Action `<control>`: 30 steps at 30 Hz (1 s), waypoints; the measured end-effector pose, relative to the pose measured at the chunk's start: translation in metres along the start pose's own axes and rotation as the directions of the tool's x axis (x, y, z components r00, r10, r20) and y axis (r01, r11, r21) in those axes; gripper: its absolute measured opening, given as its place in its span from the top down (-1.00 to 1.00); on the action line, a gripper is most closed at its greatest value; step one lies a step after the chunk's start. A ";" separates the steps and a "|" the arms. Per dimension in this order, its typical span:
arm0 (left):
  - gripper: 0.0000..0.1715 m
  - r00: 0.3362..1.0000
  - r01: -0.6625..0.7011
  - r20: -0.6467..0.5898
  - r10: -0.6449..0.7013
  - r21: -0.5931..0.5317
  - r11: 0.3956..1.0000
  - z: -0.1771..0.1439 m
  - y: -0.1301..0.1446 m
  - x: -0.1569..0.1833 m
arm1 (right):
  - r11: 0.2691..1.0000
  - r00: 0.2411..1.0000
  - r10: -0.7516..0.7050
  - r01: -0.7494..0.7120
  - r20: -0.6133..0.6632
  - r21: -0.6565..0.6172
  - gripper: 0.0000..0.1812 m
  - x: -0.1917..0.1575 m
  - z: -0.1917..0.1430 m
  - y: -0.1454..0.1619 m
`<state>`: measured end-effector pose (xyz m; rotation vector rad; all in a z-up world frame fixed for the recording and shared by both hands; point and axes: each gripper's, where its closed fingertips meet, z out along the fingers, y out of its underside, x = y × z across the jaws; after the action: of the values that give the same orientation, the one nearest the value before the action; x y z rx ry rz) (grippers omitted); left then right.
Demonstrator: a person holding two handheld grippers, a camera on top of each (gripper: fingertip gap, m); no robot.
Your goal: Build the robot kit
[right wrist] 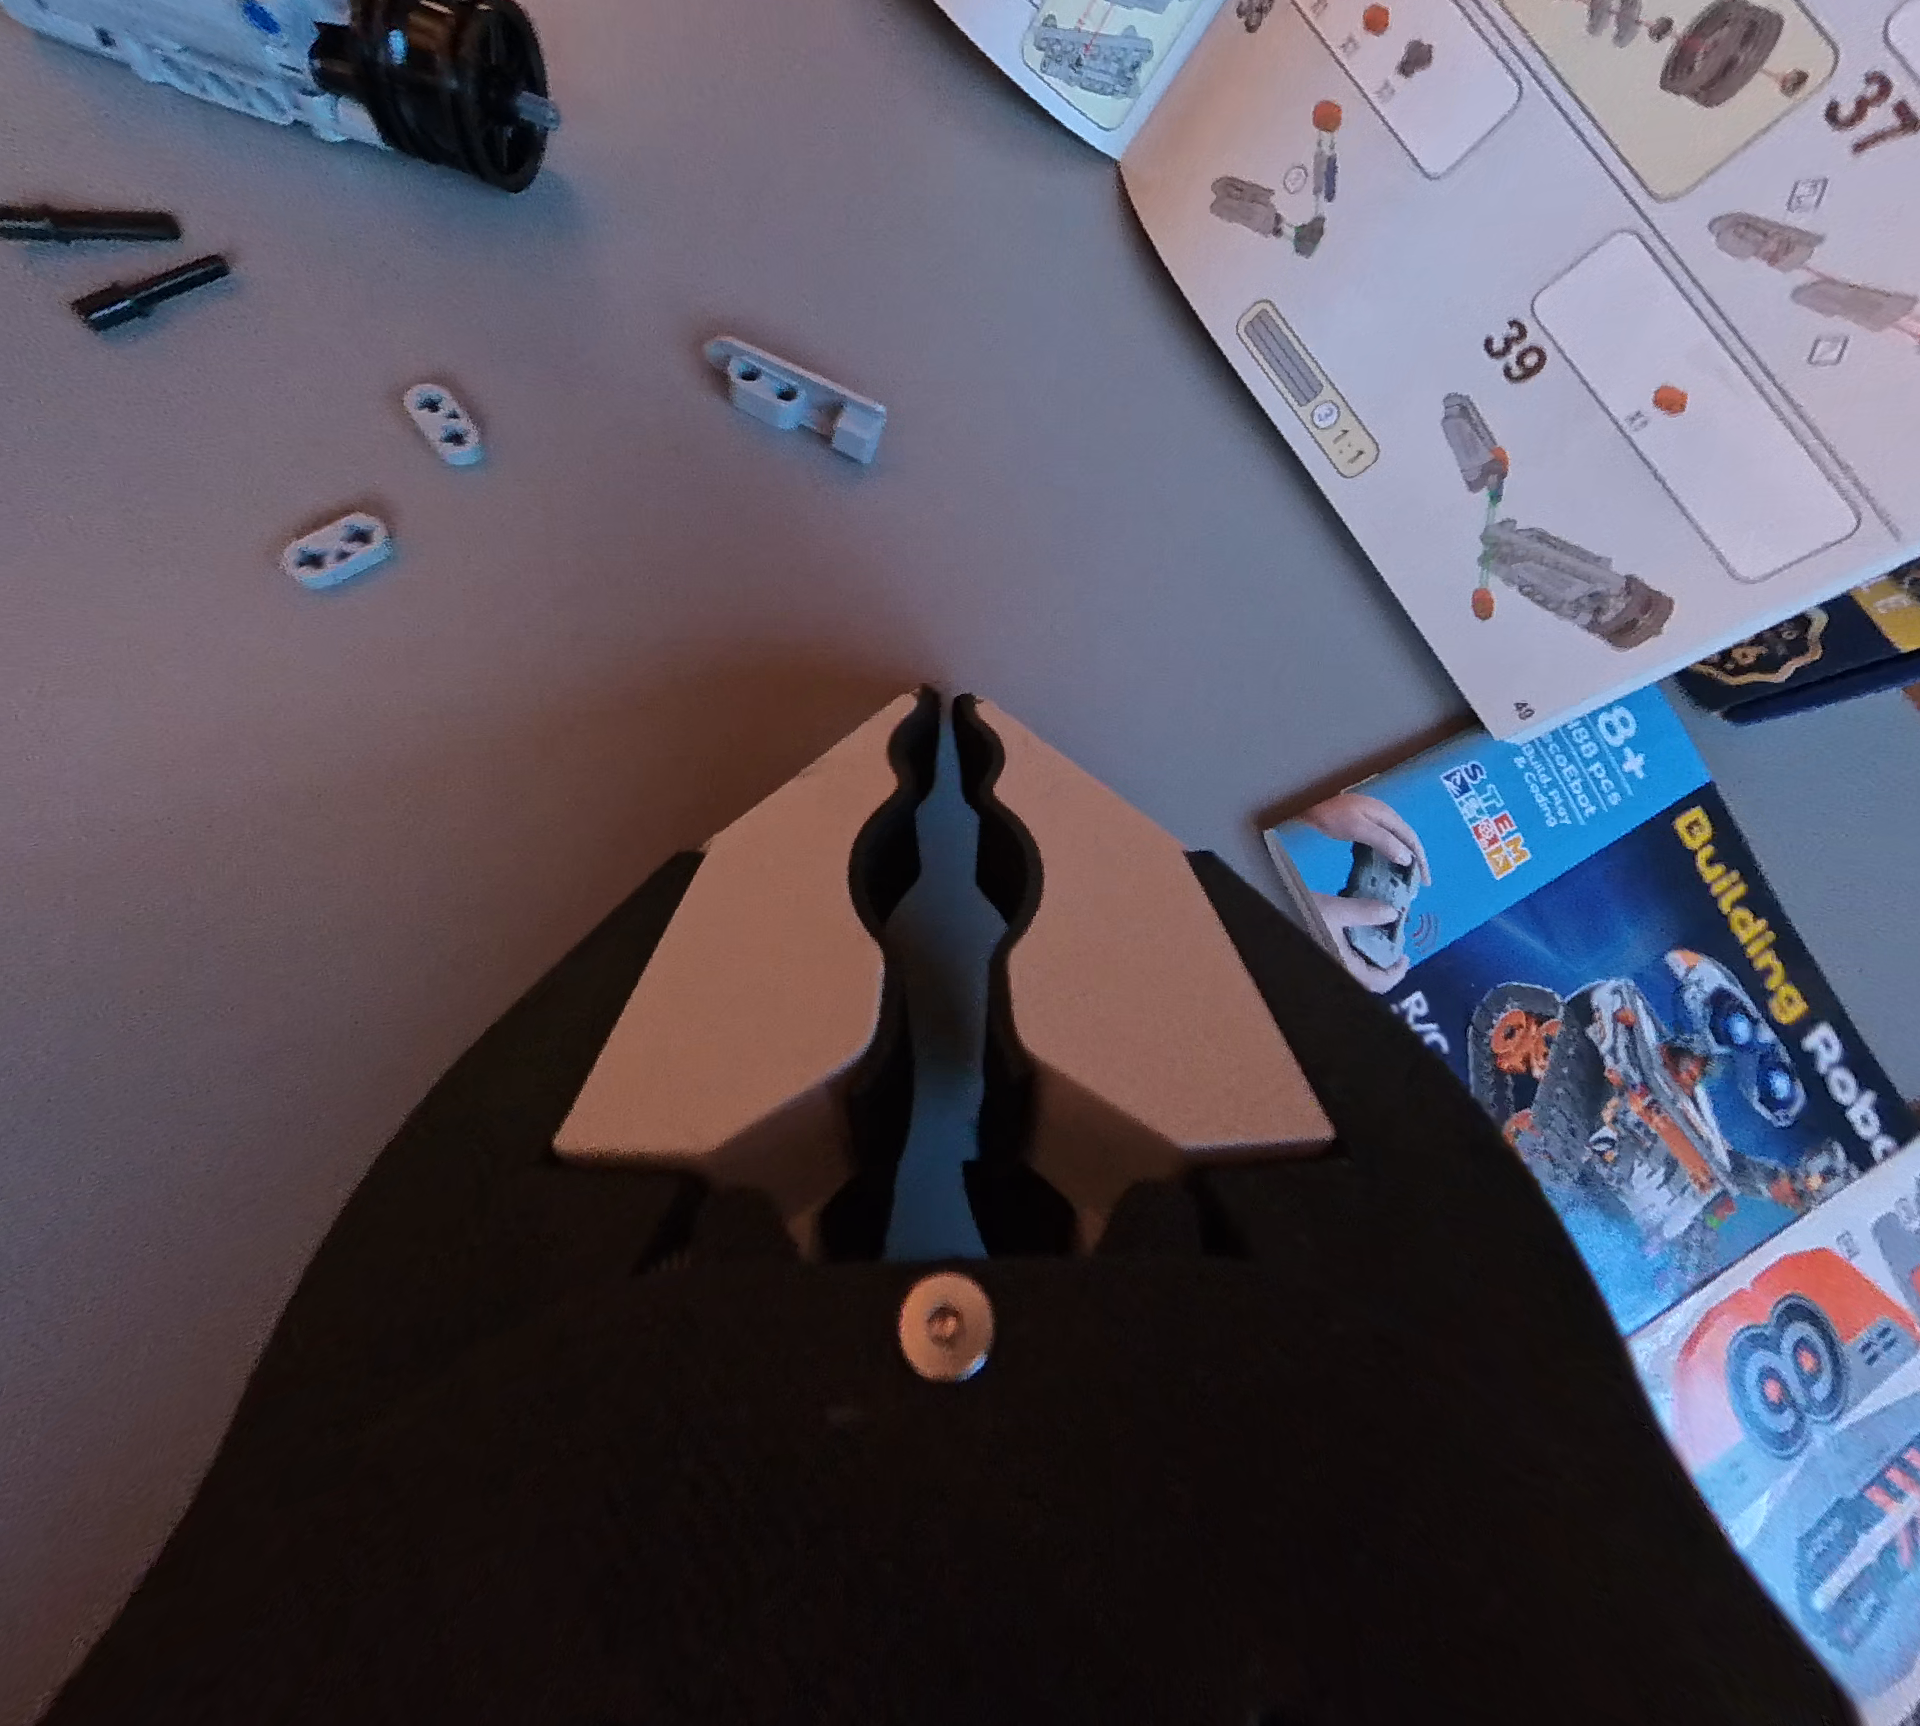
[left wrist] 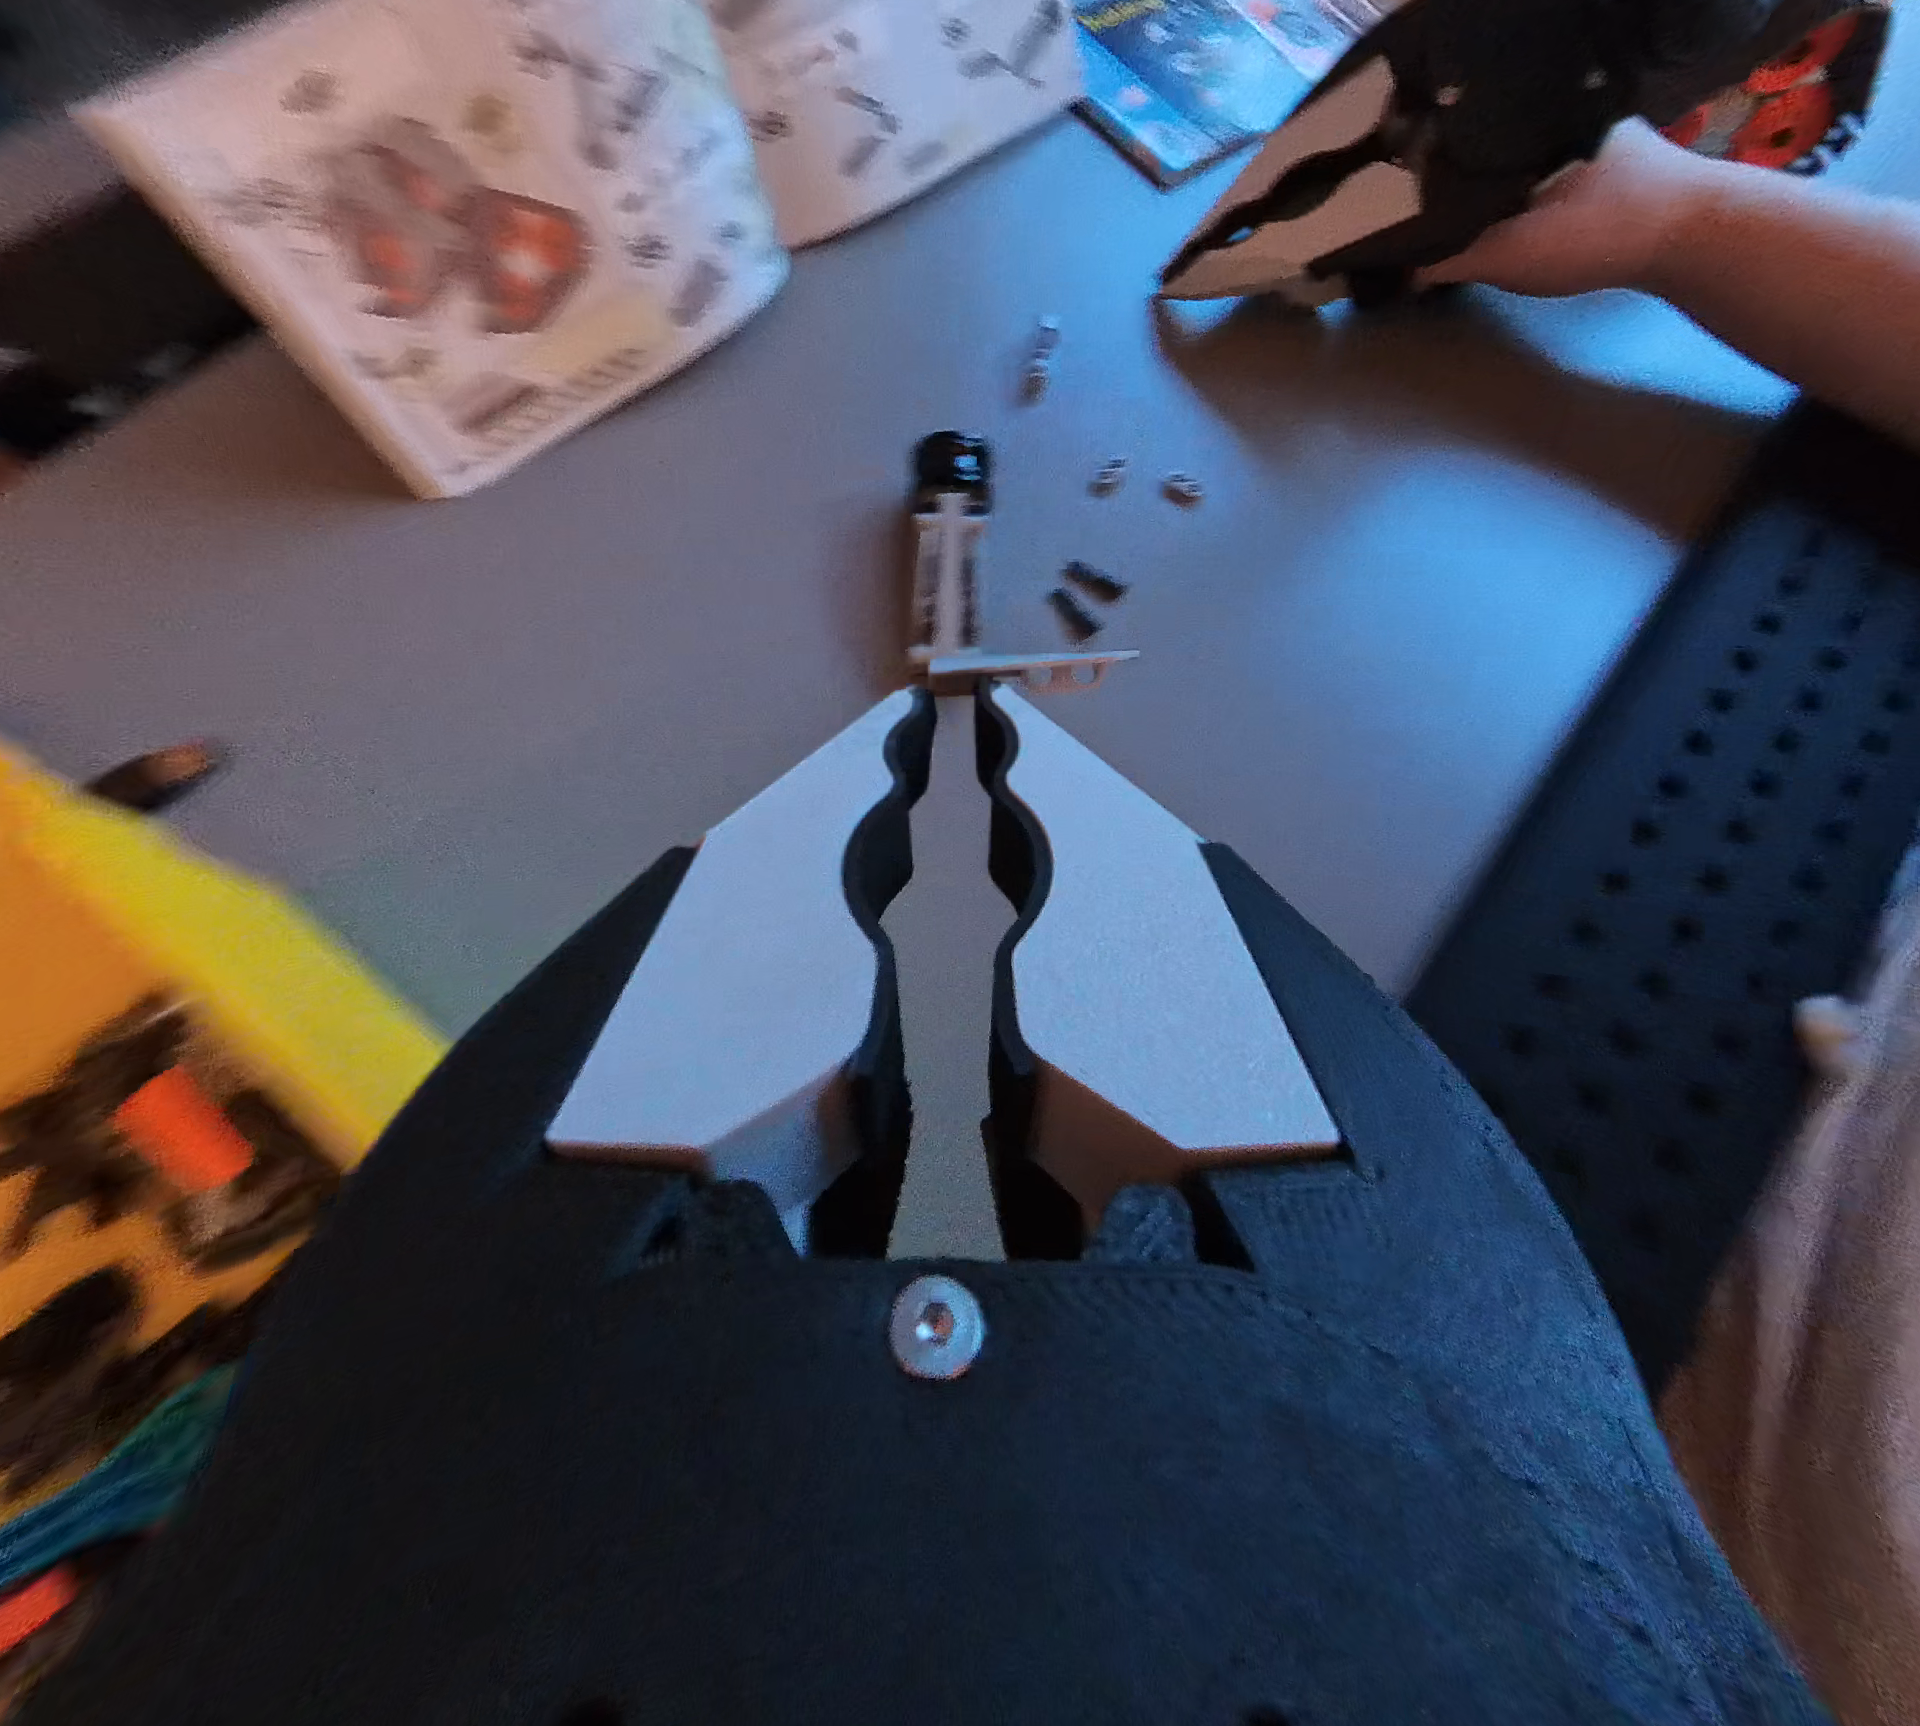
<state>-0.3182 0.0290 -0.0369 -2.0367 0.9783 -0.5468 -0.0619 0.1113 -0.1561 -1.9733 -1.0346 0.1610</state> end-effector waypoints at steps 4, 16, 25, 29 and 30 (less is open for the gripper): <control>0.93 0.993 0.055 -0.097 -0.073 -0.185 0.981 0.064 -0.001 0.042 | 0.976 0.983 -0.179 0.173 0.037 0.130 0.81 -0.031 -0.016 -0.022; 0.93 0.916 0.267 -0.193 -0.352 -0.360 0.894 0.146 -0.022 0.091 | 0.913 0.957 -0.244 0.173 0.156 0.370 0.73 -0.099 -0.056 -0.083; 0.93 0.936 0.239 -0.165 -0.312 -0.353 0.904 0.155 -0.011 0.092 | 0.938 0.955 -0.190 0.107 0.229 0.331 0.96 -0.102 -0.050 -0.077; 0.93 0.920 0.267 -0.201 -0.337 -0.309 0.913 0.153 -0.012 0.091 | 0.941 0.948 -0.231 0.160 0.219 0.297 0.88 -0.106 -0.043 -0.070; 0.93 0.920 0.264 -0.212 -0.331 -0.289 0.920 0.153 -0.013 0.090 | 0.941 0.946 -0.235 0.164 0.223 0.295 1.00 -0.108 -0.042 -0.070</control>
<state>-0.1572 0.0351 -0.1131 -2.4137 0.9262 -0.9085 -0.1538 0.0255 -0.1066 -1.6133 -1.2990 0.4317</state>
